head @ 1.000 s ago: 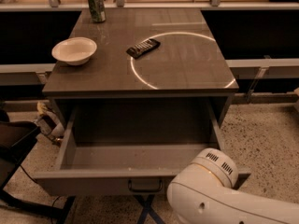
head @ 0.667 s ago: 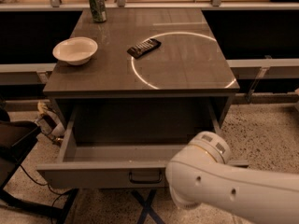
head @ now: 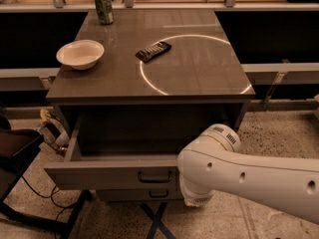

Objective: Close top drawer

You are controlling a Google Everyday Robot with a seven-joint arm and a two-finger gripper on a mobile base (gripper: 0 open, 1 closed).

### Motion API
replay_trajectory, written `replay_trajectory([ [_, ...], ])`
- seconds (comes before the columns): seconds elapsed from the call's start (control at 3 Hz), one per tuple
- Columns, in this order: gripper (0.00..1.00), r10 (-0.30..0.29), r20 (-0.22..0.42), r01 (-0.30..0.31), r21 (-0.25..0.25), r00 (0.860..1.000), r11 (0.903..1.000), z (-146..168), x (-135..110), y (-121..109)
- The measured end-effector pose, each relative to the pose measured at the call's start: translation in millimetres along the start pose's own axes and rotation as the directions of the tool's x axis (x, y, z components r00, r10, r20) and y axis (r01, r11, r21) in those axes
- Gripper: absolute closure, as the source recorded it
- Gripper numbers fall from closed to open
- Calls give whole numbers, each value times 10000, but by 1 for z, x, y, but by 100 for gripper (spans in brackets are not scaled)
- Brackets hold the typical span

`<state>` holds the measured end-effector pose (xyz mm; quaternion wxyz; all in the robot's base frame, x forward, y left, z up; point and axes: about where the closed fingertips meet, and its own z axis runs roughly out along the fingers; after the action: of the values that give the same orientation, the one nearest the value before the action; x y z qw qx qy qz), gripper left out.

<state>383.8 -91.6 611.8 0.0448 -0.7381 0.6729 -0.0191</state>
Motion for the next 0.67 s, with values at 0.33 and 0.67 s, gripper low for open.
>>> replay_trajectory([
  [0.33, 100, 228, 123, -228, 16, 9997, 9997, 3, 4, -24],
  [0.67, 100, 321, 193, -322, 58, 9993, 9995, 4, 6, -33],
])
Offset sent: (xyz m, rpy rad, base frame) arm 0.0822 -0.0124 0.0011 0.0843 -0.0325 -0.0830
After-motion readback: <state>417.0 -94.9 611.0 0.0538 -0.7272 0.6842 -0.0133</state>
